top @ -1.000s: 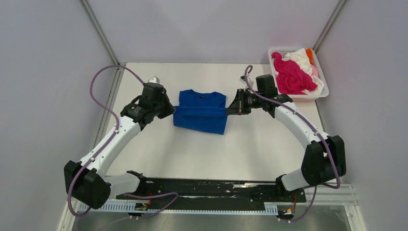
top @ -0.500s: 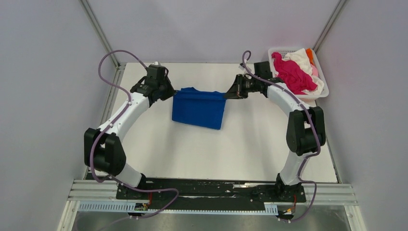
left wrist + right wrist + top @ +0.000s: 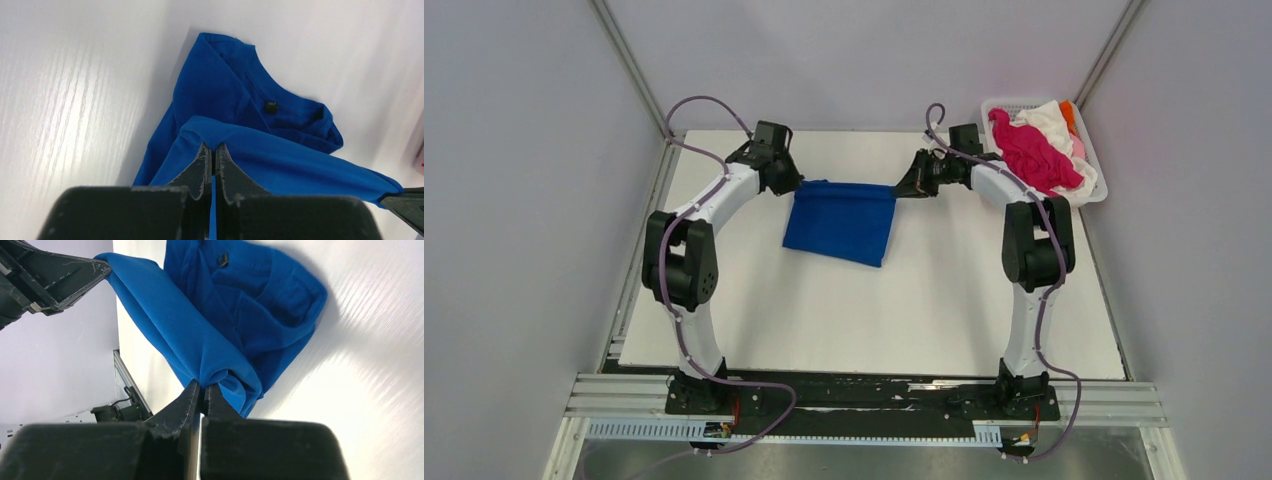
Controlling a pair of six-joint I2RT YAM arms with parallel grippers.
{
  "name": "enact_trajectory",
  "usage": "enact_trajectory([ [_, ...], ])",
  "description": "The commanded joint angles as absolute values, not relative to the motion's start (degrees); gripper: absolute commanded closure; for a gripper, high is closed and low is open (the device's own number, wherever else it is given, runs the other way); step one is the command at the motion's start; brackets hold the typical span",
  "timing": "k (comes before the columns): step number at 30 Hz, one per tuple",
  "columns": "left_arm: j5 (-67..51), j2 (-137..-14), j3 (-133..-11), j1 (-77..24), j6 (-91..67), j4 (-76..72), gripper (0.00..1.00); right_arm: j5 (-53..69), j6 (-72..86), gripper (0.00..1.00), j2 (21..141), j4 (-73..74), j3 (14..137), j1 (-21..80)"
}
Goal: Fold and stack the t-shirts
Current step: Fold the long partially folded tshirt into a neat square
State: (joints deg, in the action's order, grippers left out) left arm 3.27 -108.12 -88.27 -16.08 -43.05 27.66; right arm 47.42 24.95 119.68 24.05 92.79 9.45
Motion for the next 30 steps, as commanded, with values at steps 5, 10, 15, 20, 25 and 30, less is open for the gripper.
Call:
enact_trajectory([
  [5,5.9,-118.3,-100.0,-13.0,-42.2,29.8,0.56,43.3,26.0,0.63,128.5,22.3,104.7,6.3],
  [10,-1.2,-121.7,-110.4,-12.2,-40.4,29.9,0.01,41.6,26.6,0.00,126.8,22.3,107.8,6.1],
  [15,-10.7,-117.9,-104.0,-12.4,-39.6,25.2,0.00,40.8,23.6,0.00,119.4,21.0,98.5,8.9],
  [20,-19.4,-113.4,-95.0,-14.8,-38.1,18.5,0.00,43.3,25.4,0.00,115.0,15.7,90.5,12.8],
  [25,-16.0,-116.3,-95.2,-16.5,-39.0,19.6,0.00,44.4,28.8,0.00,118.8,11.8,92.4,14.6],
  [30,-8.7,-123.1,-102.8,-16.4,-39.8,20.5,0.00,44.2,31.1,0.00,126.5,10.9,99.2,14.5],
])
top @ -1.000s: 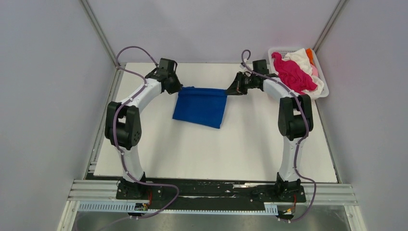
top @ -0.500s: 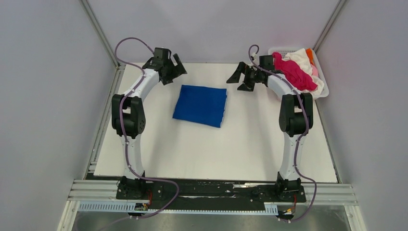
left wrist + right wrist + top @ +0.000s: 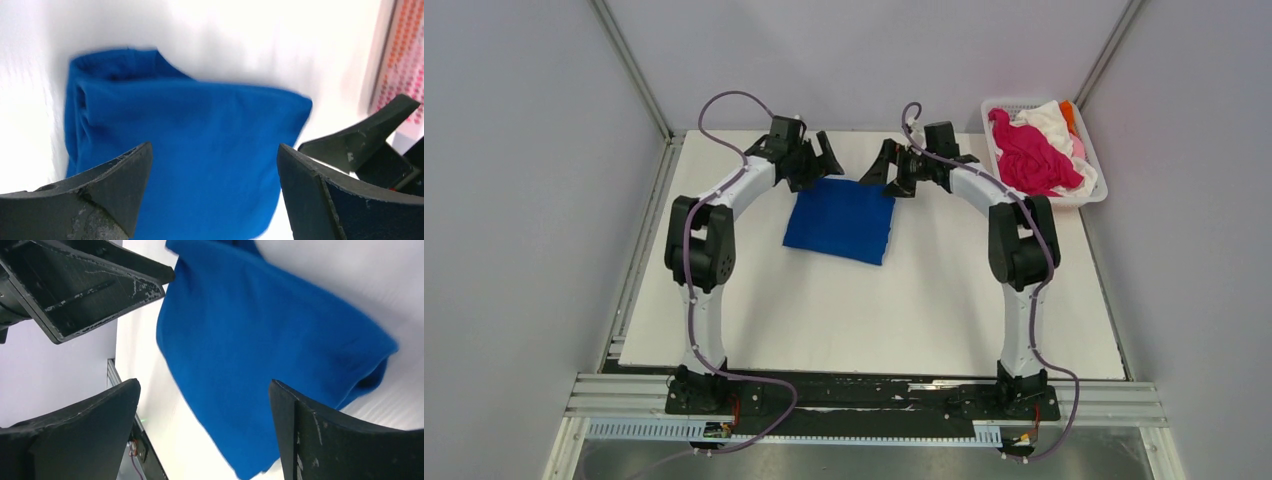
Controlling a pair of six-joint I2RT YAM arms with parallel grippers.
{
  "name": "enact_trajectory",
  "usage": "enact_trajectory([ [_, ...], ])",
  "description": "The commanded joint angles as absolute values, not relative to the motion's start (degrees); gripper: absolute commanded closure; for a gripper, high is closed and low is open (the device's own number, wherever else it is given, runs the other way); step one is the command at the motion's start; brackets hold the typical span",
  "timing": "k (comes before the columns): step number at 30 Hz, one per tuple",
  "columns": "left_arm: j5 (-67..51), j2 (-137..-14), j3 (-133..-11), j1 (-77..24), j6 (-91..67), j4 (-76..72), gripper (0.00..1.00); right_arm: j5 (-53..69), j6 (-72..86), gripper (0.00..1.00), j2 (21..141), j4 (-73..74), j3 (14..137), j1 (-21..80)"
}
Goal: Fold and stack the t-shirts
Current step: Fold the long partially folded tshirt into a neat square
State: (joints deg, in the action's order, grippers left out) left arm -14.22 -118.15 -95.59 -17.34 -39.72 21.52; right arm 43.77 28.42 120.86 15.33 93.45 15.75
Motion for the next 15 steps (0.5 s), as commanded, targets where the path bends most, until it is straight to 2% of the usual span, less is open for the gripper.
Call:
enact_trajectory([
  [1,-7.0,-126.0,-104.7,-16.3,-39.6,22.9,0.00,44.2,31.5,0.00,128.3,10.9,101.3,14.3],
  [4,-5.2,-132.4,-114.7,-15.8,-39.4,29.5,0.00,46.5,34.1,0.00,133.4,10.8,104.9,13.0],
  [6,-4.9,-135.5,-117.0,-15.7,-39.7,31.3,0.00,46.6,34.7,0.00,136.1,10.9,106.4,12.5],
  [11,-6.0,-140.1,-118.4,-15.6,-41.0,32.1,0.00,46.1,34.2,0.00,140.7,12.2,107.2,12.3],
  [15,-7.9,-139.9,-116.7,-15.6,-41.5,32.9,0.00,46.0,32.7,0.00,140.0,12.7,105.6,12.3],
])
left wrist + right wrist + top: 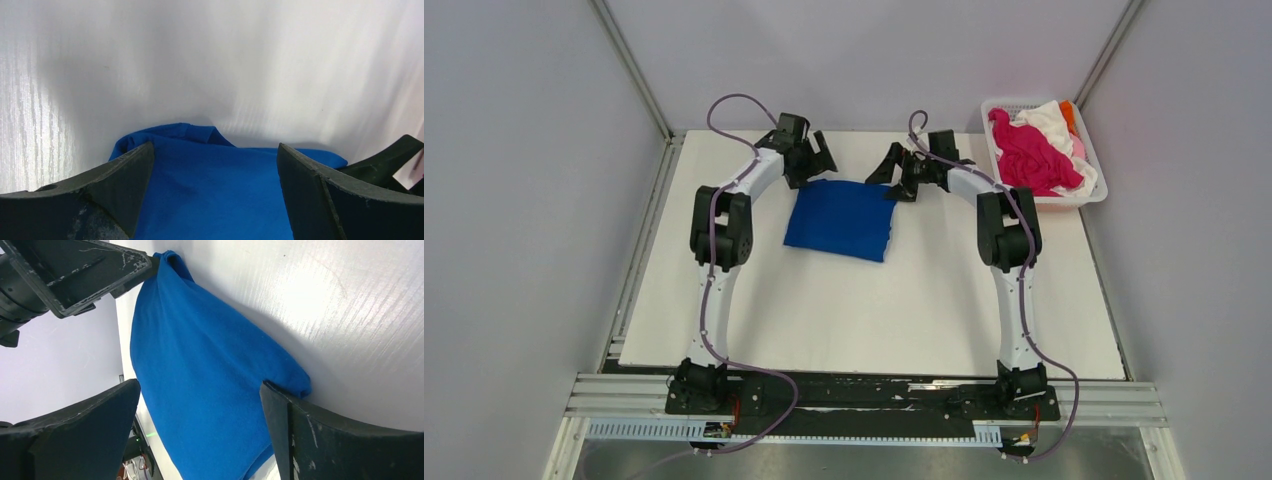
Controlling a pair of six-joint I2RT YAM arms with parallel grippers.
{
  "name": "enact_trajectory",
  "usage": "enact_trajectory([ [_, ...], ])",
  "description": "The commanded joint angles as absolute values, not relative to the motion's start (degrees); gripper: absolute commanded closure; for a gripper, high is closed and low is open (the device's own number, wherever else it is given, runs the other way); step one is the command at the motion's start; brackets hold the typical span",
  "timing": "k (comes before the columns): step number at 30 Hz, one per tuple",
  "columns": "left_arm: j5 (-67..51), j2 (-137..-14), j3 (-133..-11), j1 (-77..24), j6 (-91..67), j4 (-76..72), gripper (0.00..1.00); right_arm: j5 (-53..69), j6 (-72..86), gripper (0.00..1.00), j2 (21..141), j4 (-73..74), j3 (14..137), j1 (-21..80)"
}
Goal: Fold and stack the t-shirts
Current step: Fold the long partially folded tshirt into a neat square, then put the neatly folded tshirt into the corner of the board with the left arm
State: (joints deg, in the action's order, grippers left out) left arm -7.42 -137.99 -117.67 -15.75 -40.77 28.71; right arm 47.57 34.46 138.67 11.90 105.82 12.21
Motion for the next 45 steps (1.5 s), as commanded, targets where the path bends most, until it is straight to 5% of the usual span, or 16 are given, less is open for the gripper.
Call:
enact_trajectory([
  [1,-8.1,-138.4,-114.5,-15.7,-41.7,32.6,0.00,45.9,32.1,0.00,139.3,12.9,105.5,12.3],
  [11,-2.8,-118.9,-100.3,-16.1,-37.5,27.3,0.00,37.3,23.6,0.00,122.3,17.1,102.3,12.3],
  [18,6.1,-108.9,-91.0,-16.2,-35.9,30.5,0.00,23.7,23.6,0.00,105.5,16.8,81.8,12.3],
  [25,1.2,-105.9,-79.7,-16.2,-37.6,25.7,0.02,17.7,26.2,0.00,91.8,15.8,63.6,12.3],
  [31,-4.6,-109.1,-77.7,-16.2,-37.5,23.6,0.25,16.7,25.9,0.00,85.5,17.2,57.7,12.3],
  [41,-4.3,-116.4,-79.1,-16.3,-34.6,25.2,0.99,11.0,22.0,0.00,81.7,19.4,55.1,12.3],
  [45,3.5,-118.7,-84.1,-16.2,-31.9,30.8,1.00,8.1,21.1,0.00,80.7,19.3,54.3,12.4],
])
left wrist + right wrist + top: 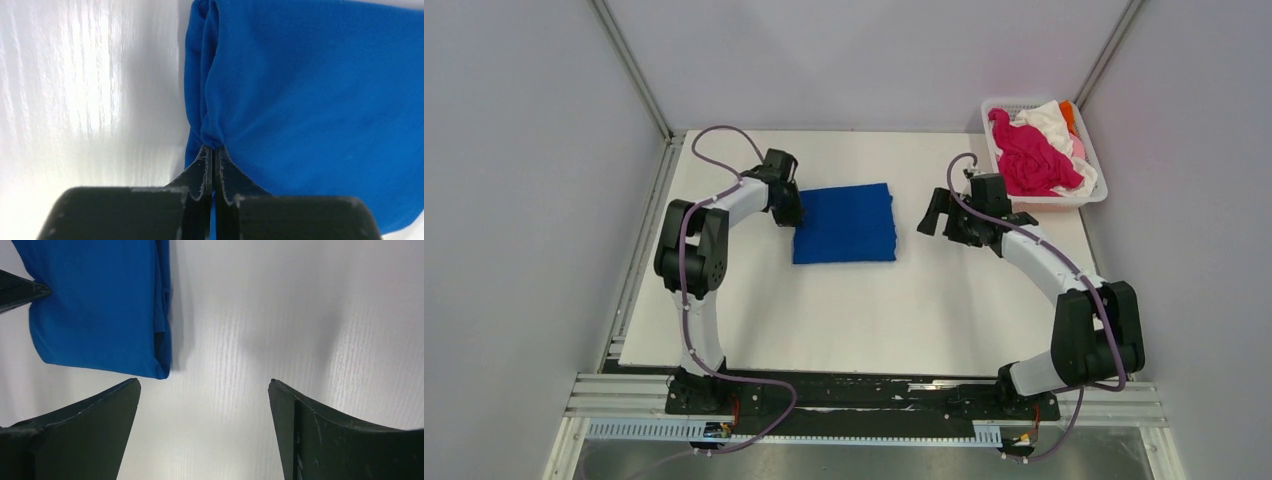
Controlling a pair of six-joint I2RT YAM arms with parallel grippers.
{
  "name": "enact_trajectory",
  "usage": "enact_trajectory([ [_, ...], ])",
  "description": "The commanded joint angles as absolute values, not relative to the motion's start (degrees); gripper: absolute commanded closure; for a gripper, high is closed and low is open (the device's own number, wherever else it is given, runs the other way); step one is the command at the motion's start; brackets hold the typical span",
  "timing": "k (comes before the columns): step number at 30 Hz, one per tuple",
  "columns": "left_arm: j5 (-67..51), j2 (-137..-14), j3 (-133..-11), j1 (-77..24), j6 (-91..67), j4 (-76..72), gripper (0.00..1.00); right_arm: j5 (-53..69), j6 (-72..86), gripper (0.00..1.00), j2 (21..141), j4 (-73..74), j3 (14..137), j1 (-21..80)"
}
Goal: Fold and stack the t-shirts
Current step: Put the neatly folded tshirt into the corner of the board with the left arm
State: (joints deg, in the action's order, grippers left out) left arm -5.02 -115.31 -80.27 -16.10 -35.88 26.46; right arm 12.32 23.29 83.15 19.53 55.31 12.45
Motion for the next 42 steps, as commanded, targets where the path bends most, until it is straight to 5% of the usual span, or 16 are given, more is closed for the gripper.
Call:
enact_trajectory([
  [1,5.6,-118.9,-85.8,-16.3,-31.5,31.4,1.00,7.1,20.9,0.00,80.3,19.2,54.2,12.4],
  [11,32.9,-133.1,-112.7,-12.8,-22.7,46.3,1.00,0.7,19.5,0.00,74.3,18.1,50.8,12.4],
  [26,37.7,-150.2,-141.7,1.4,-7.8,37.6,1.00,-7.5,17.2,0.00,76.6,15.0,49.5,12.4],
  [33,39.9,-152.1,-143.3,5.6,-3.8,30.6,1.00,-10.1,17.6,0.00,79.7,14.8,49.9,12.4],
  [39,41.3,-153.7,-146.2,7.4,-0.7,25.8,0.90,-9.5,18.3,0.00,80.1,14.7,50.0,12.4],
  [42,40.9,-153.9,-146.7,7.6,-0.1,23.6,0.75,-9.2,18.5,0.00,79.6,14.7,49.8,12.3],
])
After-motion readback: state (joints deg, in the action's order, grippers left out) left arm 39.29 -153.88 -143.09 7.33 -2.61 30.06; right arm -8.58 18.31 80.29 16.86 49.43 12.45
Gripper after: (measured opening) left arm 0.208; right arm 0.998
